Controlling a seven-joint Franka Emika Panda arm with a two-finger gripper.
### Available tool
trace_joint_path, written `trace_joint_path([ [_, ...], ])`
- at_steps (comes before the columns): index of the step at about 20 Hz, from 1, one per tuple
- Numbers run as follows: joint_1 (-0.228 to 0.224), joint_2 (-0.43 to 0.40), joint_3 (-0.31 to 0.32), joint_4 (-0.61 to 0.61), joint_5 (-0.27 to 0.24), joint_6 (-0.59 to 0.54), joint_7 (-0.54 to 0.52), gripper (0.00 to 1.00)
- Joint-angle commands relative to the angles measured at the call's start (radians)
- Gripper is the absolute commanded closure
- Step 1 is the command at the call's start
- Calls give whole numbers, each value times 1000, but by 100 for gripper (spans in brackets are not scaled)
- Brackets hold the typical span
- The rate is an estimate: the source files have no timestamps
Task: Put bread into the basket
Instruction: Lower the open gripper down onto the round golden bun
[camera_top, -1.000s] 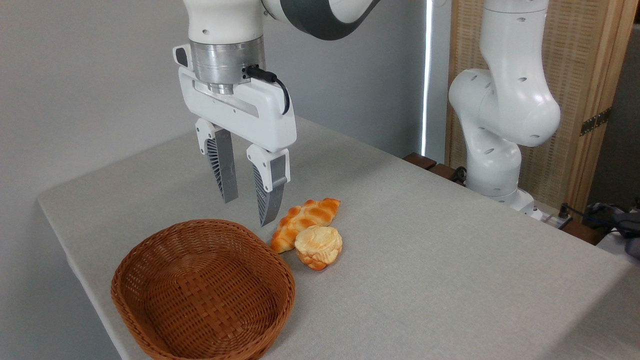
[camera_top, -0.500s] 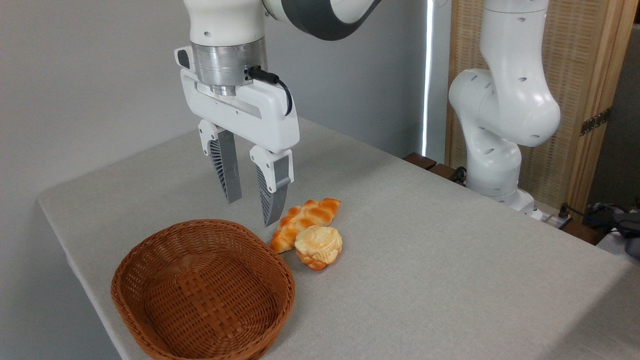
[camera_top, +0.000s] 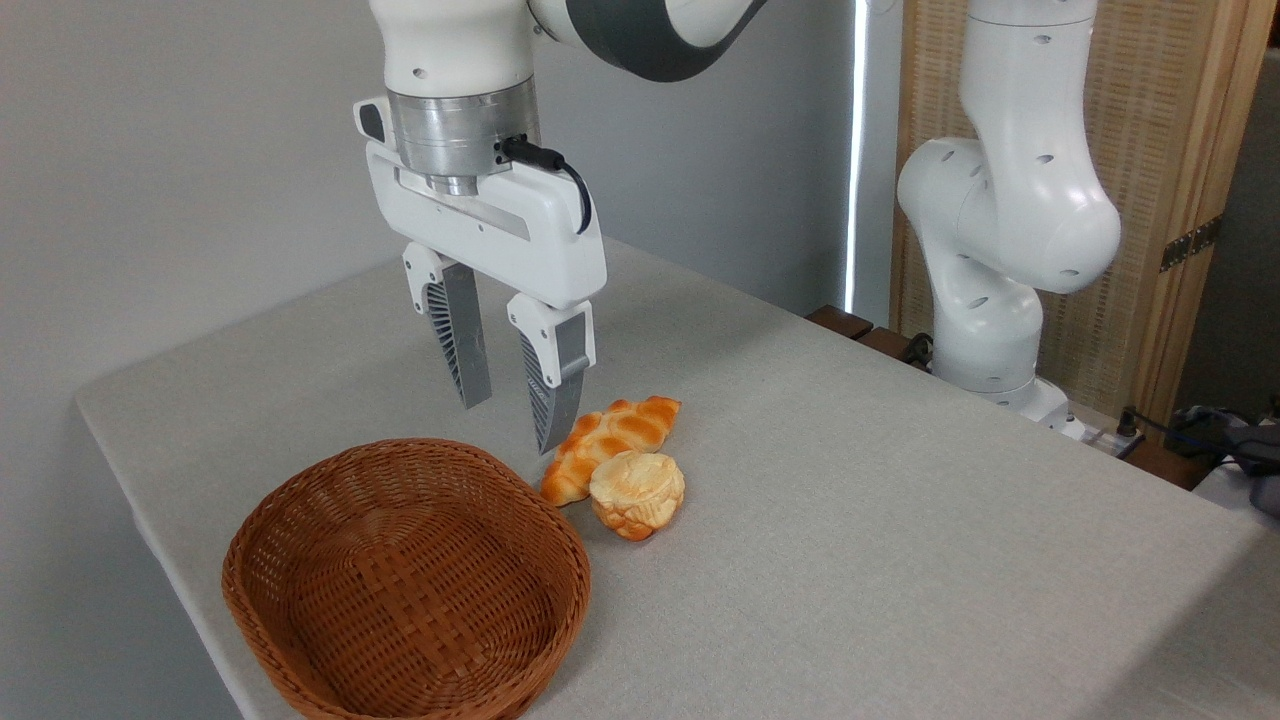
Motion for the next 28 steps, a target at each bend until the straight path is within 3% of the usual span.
trace_joint_path([
  [1,-9,0,19,13,-16,-33,14,0],
  [11,-18,-6,16,-24,-13,-134,21,0],
  [15,-21,-44,14,-92,-8,-101,26,0],
  [20,-18,-145,17,-261,-5,-13,144,0],
  [24,-18,-151,17,-323,-5,-4,184,0],
  [28,-20,-164,17,-392,-5,91,205,0],
])
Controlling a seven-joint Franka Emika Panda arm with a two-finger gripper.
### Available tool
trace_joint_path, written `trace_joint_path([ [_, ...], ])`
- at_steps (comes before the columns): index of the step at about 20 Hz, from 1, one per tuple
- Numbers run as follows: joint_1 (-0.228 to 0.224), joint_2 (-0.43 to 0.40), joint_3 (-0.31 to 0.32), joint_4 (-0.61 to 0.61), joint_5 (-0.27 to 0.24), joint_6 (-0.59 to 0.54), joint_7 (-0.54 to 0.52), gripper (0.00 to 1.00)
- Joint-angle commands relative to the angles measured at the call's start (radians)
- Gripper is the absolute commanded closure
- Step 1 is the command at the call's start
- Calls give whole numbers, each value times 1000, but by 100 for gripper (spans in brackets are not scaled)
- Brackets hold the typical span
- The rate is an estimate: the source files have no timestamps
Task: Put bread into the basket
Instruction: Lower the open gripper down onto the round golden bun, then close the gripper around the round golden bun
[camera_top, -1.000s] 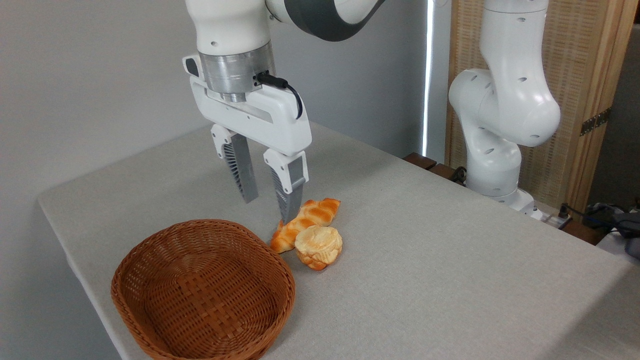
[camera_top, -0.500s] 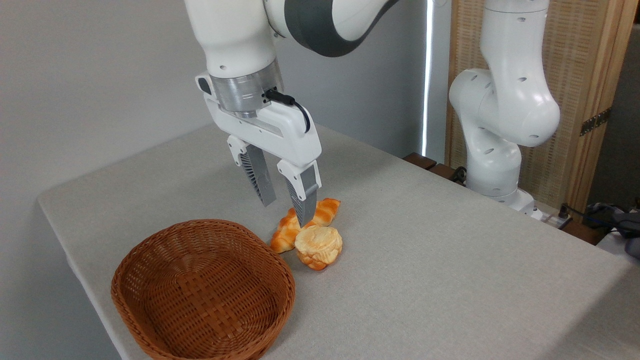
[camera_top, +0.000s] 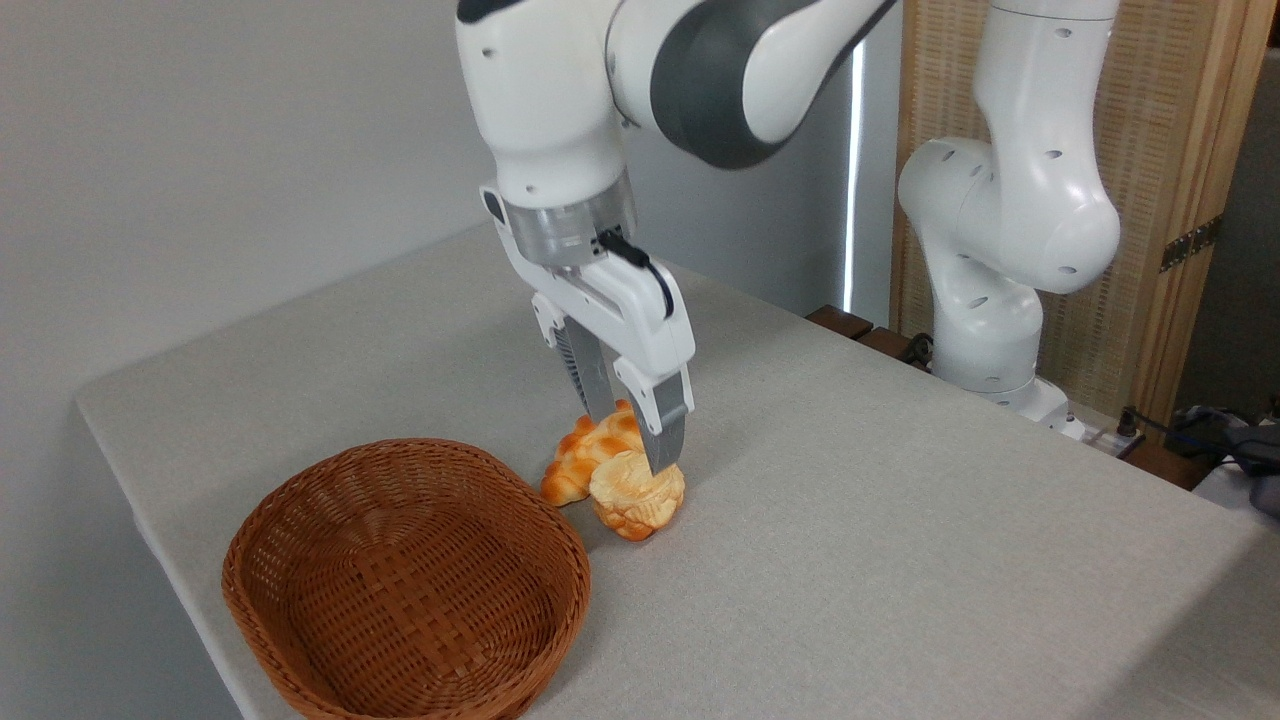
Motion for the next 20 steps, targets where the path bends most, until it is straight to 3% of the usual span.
trace_joint_path([
  [1,-9,-32,10,-78,-5,91,24,0],
  [20,-13,11,3,-123,-6,130,64,0],
])
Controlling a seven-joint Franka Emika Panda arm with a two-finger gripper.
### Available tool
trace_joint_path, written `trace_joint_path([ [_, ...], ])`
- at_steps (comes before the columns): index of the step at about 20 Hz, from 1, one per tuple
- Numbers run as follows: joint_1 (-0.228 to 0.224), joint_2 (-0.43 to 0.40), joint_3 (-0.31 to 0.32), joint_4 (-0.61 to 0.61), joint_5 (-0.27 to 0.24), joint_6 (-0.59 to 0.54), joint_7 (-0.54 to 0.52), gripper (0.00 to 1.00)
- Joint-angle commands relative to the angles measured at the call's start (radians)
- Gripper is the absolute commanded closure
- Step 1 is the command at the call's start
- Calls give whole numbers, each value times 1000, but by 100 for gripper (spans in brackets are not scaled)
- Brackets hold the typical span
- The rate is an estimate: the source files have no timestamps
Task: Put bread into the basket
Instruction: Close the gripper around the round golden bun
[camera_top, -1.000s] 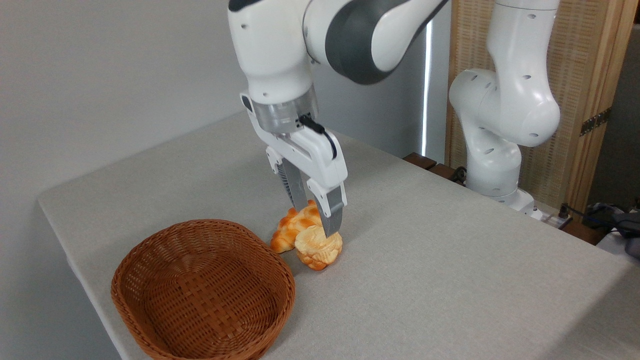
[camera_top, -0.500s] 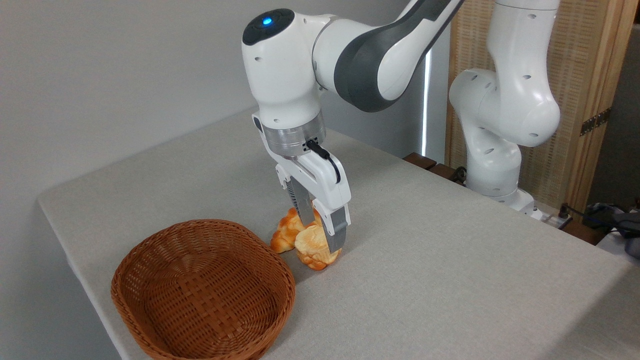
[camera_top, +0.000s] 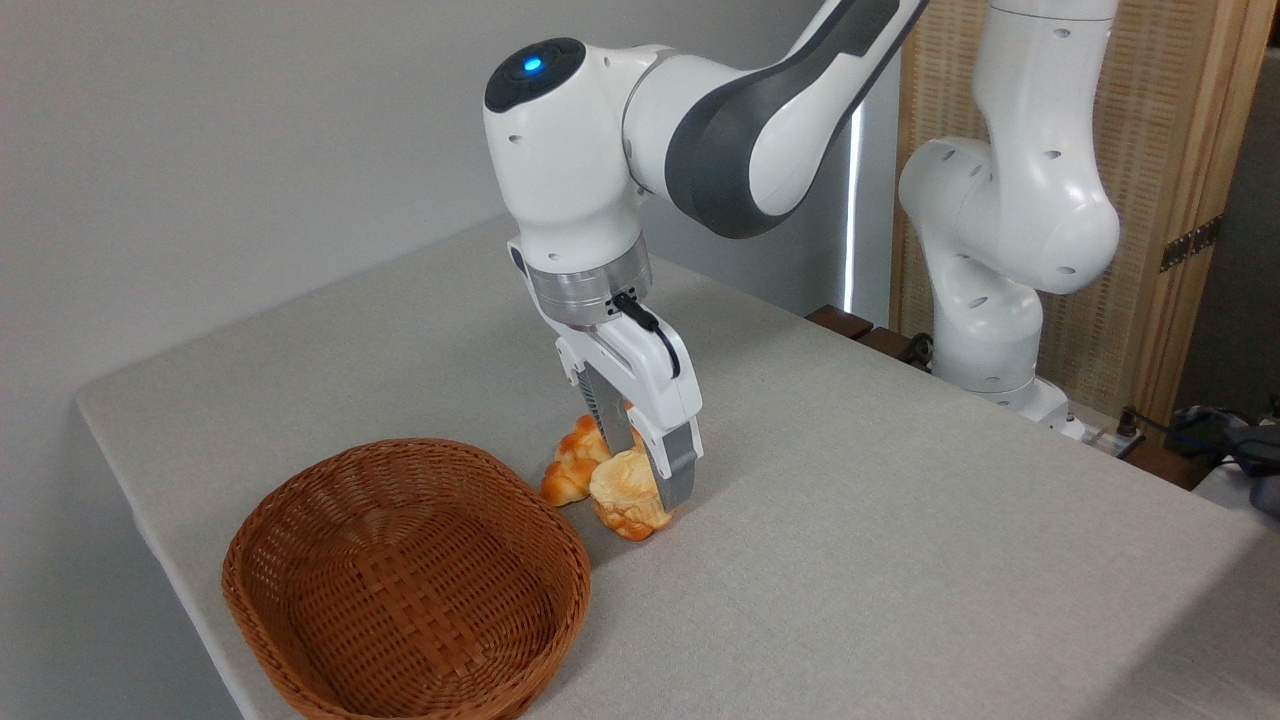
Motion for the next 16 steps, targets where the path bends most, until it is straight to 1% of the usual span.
trace_joint_path([
  [1,-4,5,3,-12,-7,46,16,0],
  [4,-4,11,4,-12,-5,80,16,0],
  [6,-4,19,3,-12,-5,123,16,0],
  [9,-6,30,1,-12,-5,124,19,0],
  [10,-6,30,1,-12,-5,124,19,5],
  [13,-4,28,3,-12,-3,121,56,33],
  [15,-4,28,1,-12,-5,118,64,44],
  [16,-3,28,3,-12,-5,118,64,52],
])
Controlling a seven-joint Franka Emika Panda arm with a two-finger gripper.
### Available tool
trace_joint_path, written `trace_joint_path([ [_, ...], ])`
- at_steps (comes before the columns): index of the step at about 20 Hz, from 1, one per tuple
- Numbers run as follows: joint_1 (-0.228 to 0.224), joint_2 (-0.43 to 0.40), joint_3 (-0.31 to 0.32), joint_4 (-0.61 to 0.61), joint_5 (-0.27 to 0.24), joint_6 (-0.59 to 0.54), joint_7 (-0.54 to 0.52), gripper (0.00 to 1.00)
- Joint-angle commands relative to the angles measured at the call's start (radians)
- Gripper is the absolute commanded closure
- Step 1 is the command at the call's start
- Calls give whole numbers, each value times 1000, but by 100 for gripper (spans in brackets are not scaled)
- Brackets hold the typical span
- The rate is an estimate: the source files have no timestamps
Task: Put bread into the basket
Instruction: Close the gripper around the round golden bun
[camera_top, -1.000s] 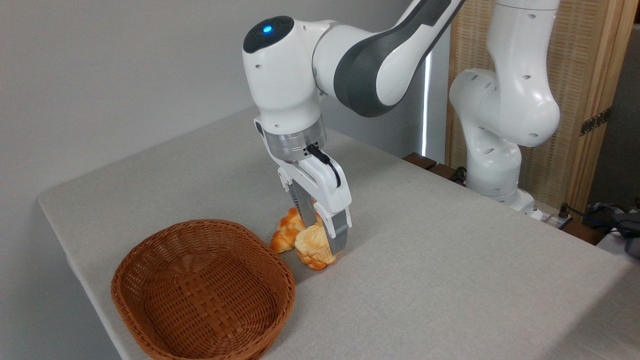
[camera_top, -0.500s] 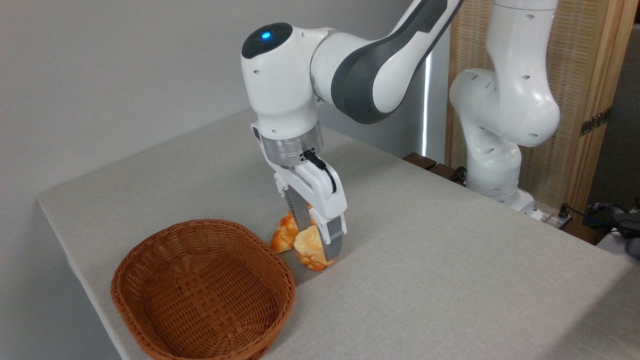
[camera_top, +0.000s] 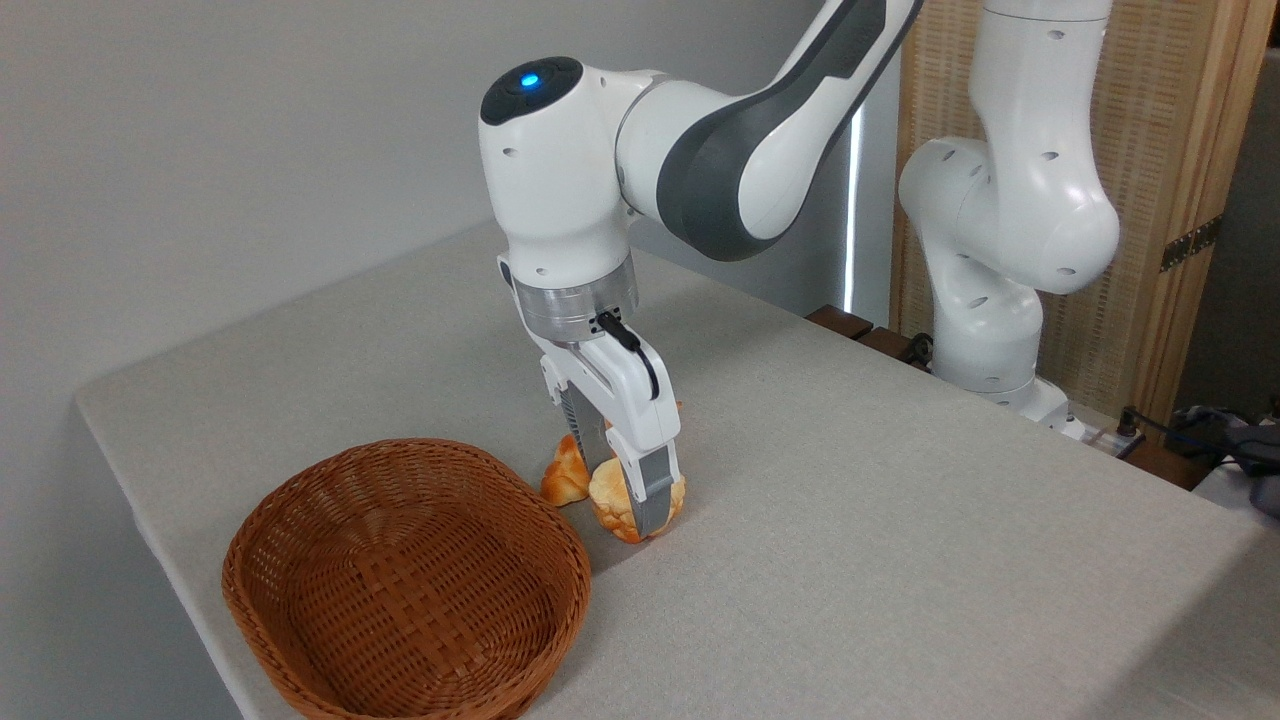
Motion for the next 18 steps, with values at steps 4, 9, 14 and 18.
trace_joint_path([
  [4,0,-8,4,-9,-7,15,25,66],
  [9,3,-8,5,-7,-7,15,25,66],
  [14,6,-11,7,-7,-7,14,25,68],
  [18,8,-15,8,-6,-7,12,26,68],
])
